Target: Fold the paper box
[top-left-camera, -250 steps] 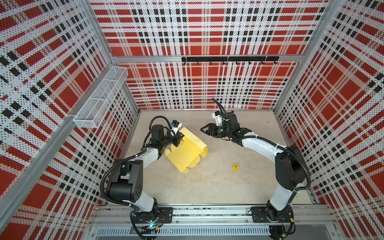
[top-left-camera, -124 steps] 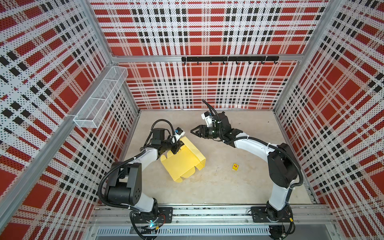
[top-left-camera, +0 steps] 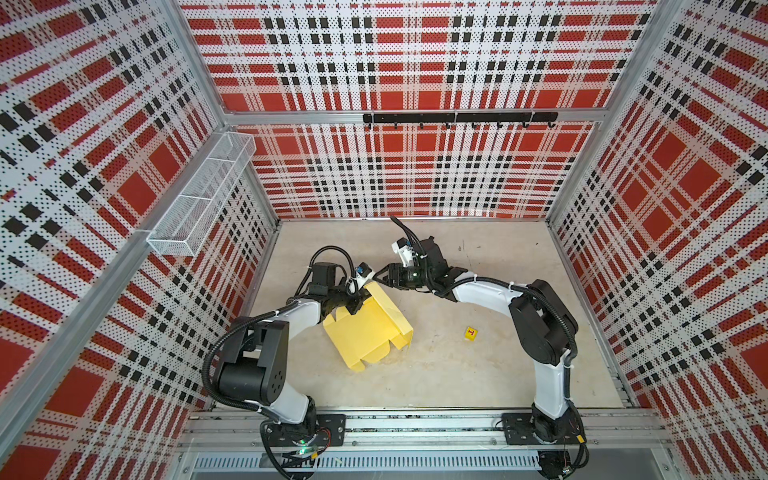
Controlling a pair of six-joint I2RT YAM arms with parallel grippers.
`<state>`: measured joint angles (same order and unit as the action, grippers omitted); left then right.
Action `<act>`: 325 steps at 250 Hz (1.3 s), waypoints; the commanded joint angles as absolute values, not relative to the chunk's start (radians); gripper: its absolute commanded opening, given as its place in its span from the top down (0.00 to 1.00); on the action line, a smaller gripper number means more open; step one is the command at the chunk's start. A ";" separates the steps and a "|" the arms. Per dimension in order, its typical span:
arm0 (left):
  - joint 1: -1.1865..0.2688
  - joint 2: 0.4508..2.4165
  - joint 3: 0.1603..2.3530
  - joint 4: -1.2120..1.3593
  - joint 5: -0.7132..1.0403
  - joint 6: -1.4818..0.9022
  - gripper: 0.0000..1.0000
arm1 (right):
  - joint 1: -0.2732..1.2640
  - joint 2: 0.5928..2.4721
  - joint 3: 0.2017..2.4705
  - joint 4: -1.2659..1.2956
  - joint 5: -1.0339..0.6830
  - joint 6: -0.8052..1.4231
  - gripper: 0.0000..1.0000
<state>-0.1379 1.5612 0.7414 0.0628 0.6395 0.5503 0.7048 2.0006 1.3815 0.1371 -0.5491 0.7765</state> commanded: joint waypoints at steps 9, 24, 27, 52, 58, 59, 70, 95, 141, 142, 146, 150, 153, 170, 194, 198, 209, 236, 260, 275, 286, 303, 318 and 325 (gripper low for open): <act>-0.155 1.568 0.746 0.093 0.623 0.556 0.86 | 0.713 2.038 1.378 0.216 -0.557 0.779 0.43; -0.165 1.571 0.749 0.090 0.617 0.562 0.86 | 0.713 2.050 1.381 0.223 -0.555 0.782 0.43; -0.167 1.572 0.750 0.087 0.614 0.565 0.86 | 0.713 2.052 1.380 0.225 -0.555 0.783 0.43; -0.187 1.576 0.755 0.069 0.591 0.580 0.86 | 0.719 2.071 1.384 0.241 -0.557 0.790 0.43; -0.189 1.576 0.756 0.068 0.588 0.582 0.86 | 0.721 2.076 1.387 0.243 -0.559 0.791 0.43; -0.190 1.575 0.755 0.068 0.589 0.582 0.86 | 0.722 2.076 1.387 0.243 -0.559 0.792 0.43; -0.189 1.576 0.756 0.067 0.589 0.581 0.86 | 0.724 2.085 1.396 0.237 -0.564 0.788 0.43; -0.190 1.577 0.758 0.066 0.585 0.581 0.86 | 0.727 2.095 1.397 0.227 -0.558 0.778 0.44; -0.200 1.580 0.760 0.060 0.568 0.584 0.85 | 0.727 2.108 1.372 0.235 -0.543 0.781 0.45; -0.200 1.578 0.761 0.060 0.567 0.583 0.85 | 0.727 2.108 1.372 0.236 -0.542 0.781 0.45; -0.201 1.580 0.760 0.060 0.566 0.584 0.85 | 0.727 2.108 1.370 0.235 -0.541 0.781 0.45; -0.201 1.579 0.761 0.059 0.566 0.586 0.85 | 0.727 2.108 1.366 0.235 -0.539 0.779 0.45; -0.201 1.579 0.761 0.059 0.565 0.585 0.85 | 0.727 2.109 1.364 0.236 -0.537 0.779 0.45; -0.206 1.574 0.755 0.058 0.558 0.593 0.85 | 0.727 2.112 1.355 0.235 -0.528 0.775 0.46; -0.232 1.564 0.739 0.058 0.543 0.620 0.81 | 0.726 2.117 1.336 0.242 -0.516 0.779 0.46; -0.238 1.564 0.737 0.056 0.540 0.627 0.79 | 0.727 2.118 1.334 0.245 -0.513 0.779 0.47; -0.253 1.563 0.736 0.047 0.526 0.643 0.77 | 0.726 2.123 1.326 0.245 -0.504 0.781 0.47; -0.264 1.574 0.750 0.030 0.510 0.651 0.73 | 0.725 2.138 1.314 0.257 -0.499 0.785 0.47; -0.256 1.577 0.757 0.028 0.499 0.636 0.66 | 0.718 2.148 1.294 0.276 -0.497 0.799 0.48; -0.249 1.573 0.758 0.027 0.496 0.622 0.63 | 0.710 2.148 1.279 0.296 -0.499 0.813 0.48; -0.244 1.571 0.761 0.022 0.492 0.610 0.62 | 0.707 2.143 1.269 0.305 -0.499 0.816 0.48; -0.239 1.574 0.773 -0.032 0.453 0.640 0.62 | 0.702 2.137 1.264 0.305 -0.499 0.815 0.48; -0.228 1.574 0.769 -0.057 0.433 0.678 0.62 | 0.699 2.136 1.265 0.304 -0.504 0.813 0.48; -0.219 1.572 0.771 -0.058 0.440 0.675 0.62 | 0.699 2.134 1.266 0.304 -0.506 0.813 0.48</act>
